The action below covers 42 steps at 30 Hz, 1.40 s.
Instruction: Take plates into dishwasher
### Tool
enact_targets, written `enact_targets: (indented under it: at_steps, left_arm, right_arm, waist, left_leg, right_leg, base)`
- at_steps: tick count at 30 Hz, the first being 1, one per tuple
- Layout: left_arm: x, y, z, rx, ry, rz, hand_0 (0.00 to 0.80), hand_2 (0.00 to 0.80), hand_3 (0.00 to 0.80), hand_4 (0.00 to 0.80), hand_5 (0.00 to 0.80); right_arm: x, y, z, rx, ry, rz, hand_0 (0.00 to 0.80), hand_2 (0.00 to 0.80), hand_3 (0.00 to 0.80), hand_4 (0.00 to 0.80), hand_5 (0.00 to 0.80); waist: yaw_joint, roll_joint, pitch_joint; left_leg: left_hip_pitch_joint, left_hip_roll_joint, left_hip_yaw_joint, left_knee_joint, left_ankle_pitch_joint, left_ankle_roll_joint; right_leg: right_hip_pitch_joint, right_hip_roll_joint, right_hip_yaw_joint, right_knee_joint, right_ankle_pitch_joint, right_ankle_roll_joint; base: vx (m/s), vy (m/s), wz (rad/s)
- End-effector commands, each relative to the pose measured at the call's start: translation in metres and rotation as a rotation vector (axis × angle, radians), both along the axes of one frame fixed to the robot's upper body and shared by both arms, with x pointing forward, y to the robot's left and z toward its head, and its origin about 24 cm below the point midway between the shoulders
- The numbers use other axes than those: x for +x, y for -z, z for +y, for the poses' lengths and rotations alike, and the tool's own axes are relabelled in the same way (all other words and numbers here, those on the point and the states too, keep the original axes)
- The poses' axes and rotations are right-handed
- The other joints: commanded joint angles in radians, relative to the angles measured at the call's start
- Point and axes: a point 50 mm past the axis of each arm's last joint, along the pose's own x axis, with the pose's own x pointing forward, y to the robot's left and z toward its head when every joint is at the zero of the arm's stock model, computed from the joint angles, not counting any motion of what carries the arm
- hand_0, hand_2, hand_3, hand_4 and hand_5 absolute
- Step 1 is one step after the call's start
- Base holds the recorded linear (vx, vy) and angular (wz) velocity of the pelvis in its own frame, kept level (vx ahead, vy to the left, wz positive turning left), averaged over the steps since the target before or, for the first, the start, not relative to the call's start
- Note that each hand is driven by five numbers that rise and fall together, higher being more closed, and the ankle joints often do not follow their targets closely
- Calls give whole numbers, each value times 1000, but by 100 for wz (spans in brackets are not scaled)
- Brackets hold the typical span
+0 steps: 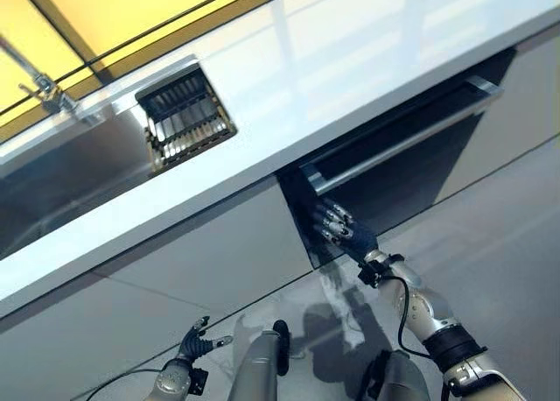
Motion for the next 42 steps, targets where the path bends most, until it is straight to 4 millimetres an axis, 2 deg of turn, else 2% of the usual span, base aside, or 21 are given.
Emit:
enact_targets:
  at_steps: [1,2,3,5,6,8,9,11,14,15,16,17,18,21,24,27,28,29,32,38,42]
  left_arm:
    - [-14,-2,21,63,0,-5,0,0,0,0,0]
    - [-17,-2,24,64,-13,-3,0,0,0,0,0]
    - [-22,-2,32,79,-28,1,0,0,0,0,0]
    - [-24,-3,35,84,-32,2,0,0,0,0,0]
    - [-26,-4,40,90,-37,9,0,0,0,0,0]
    - [-25,-6,44,102,-36,15,0,0,0,0,0]
    - [-25,-7,49,109,-40,17,0,0,0,0,0]
    - [-26,-8,52,112,-44,27,0,0,0,0,0]
    - [-26,-9,56,110,-50,16,0,0,0,0,0]
    - [-24,-11,58,105,-55,3,0,0,0,0,0]
    - [-24,-11,58,104,-57,2,0,0,0,0,0]
    - [-23,-12,59,104,-57,-1,0,0,0,0,0]
    - [-20,-15,59,99,-59,-16,0,0,0,0,0]
    - [-15,-18,59,94,-58,-35,0,0,0,0,0]
    - [-10,-20,58,87,-61,-57,0,0,0,0,0]
    - [-1,-26,56,87,-66,-97,0,0,0,0,0]
    - [0,-27,57,87,-67,-101,0,0,0,0,0]
    - [5,-30,58,91,-71,-115,0,0,0,0,0]
    - [12,-35,60,97,-78,-128,0,0,0,0,0]
    - [27,-45,64,71,-100,-153,0,0,0,0,0]
    - [27,-43,60,48,-90,-141,0,0,0,0,0]
  right_arm:
    - [13,-32,-3,20,30,-136,0,0,0,0,0]
    - [16,-35,-8,0,48,-144,0,0,0,0,0]
    - [24,-45,-24,-35,98,-168,0,0,0,0,0]
    - [28,-51,-31,-51,122,-181,0,0,0,0,0]
    - [34,-62,-42,-71,177,-197,0,0,0,0,0]
    - [41,-73,-53,-101,232,-213,0,0,0,0,0]
    - [47,-82,-64,-153,301,-232,0,0,0,0,0]
    - [51,-87,-71,-186,353,-215,0,0,0,0,0]
    - [55,-98,-81,-230,395,-227,0,0,0,0,0]
    - [55,-102,-85,-239,415,-229,0,0,0,0,0]
    - [55,-102,-86,-240,418,-225,0,0,0,0,0]
    - [56,-102,-87,-238,421,-224,0,0,0,0,0]
    - [57,-102,-90,-251,436,-202,0,0,0,0,0]
    - [57,-96,-94,-270,458,-168,0,0,0,0,0]
    - [57,-82,-98,-333,466,-104,0,0,0,0,0]
    - [50,-47,-107,-416,448,33,0,0,0,0,0]
    - [49,-43,-108,-425,447,39,0,0,0,0,0]
    - [44,-25,-110,-448,427,103,0,0,0,0,0]
    - [37,-2,-110,-470,407,171,0,0,0,0,0]
    - [0,77,-115,-537,433,434,0,0,0,0,0]
    - [-21,104,-122,-530,497,534,0,0,0,0,0]
  waist:
    - [24,-25,-29]
    - [38,-27,-28]
    - [75,-37,-24]
    - [89,-38,-21]
    - [111,-47,-17]
    - [134,-51,-11]
    - [159,-50,-8]
    - [174,-60,-5]
    - [195,-66,6]
    - [206,-67,9]
    - [205,-76,11]
    - [207,-78,12]
    - [215,-81,12]
    - [217,-87,12]
    - [214,-93,11]
    - [207,-103,9]
    - [206,-104,8]
    - [203,-110,3]
    - [198,-119,-6]
    - [180,-128,-50]
    - [174,-124,-73]
  left_leg:
    - [35,-21,54,-91,94,69]
    - [36,-26,49,-95,94,70]
    - [35,-38,33,-96,91,75]
    - [34,-43,28,-95,88,77]
    - [33,-59,13,-72,52,72]
    - [28,-72,2,-62,40,79]
    - [17,-78,-2,-76,63,96]
    - [22,-92,-20,-66,30,95]
    - [21,-98,-34,-80,31,105]
    - [16,-96,-32,-104,59,119]
    - [21,-103,-40,-93,29,112]
    - [21,-104,-42,-96,30,113]
    - [16,-101,-38,-121,60,125]
    - [19,-99,-41,-142,67,126]
    - [24,-96,-40,-164,75,126]
    - [32,-85,-36,-211,97,122]
    - [32,-85,-37,-215,99,122]
    - [33,-82,-37,-234,108,120]
    - [40,-79,-41,-263,119,115]
    - [71,-65,-46,-362,160,93]
    - [83,-66,-50,-387,170,81]
  right_leg:
    - [65,-24,47,-67,172,40]
    - [78,-29,36,-74,176,45]
    - [107,-42,8,-88,185,52]
    - [118,-48,-2,-91,191,57]
    - [132,-61,3,-77,176,77]
    - [146,-69,-8,-81,187,85]
    - [153,-72,-33,-101,227,79]
    - [170,-77,-26,-100,220,102]
    - [190,-83,-39,-124,248,113]
    - [197,-84,-60,-151,290,105]
    - [205,-85,-46,-145,274,123]
    - [209,-85,-47,-150,280,125]
    - [214,-84,-66,-178,322,116]
    - [226,-79,-71,-207,340,121]
    - [231,-73,-69,-235,356,125]
    - [242,-57,-66,-303,376,130]
    - [243,-55,-65,-311,379,130]
    - [249,-47,-64,-342,386,132]
    - [262,-33,-59,-386,391,134]
    - [325,6,-55,-510,388,142]
    - [367,22,-57,-559,377,141]
  base:
    - [65,39,21]
    - [74,19,24]
    - [83,16,26]
    - [90,-15,37]
    - [118,-34,44]
    - [33,-29,32]
    - [6,-35,32]
    - [40,-30,32]
    - [-41,-18,28]
    - [-15,-46,22]
    - [-10,-41,13]
    - [-25,-51,5]
    - [-95,-22,2]
    - [-56,-24,10]
    - [-39,-23,1]
    - [-79,-51,-3]
    - [-83,-74,0]
    - [-62,-75,-1]
    - [-48,-85,3]
    - [-23,-103,0]
    - [3,-43,5]
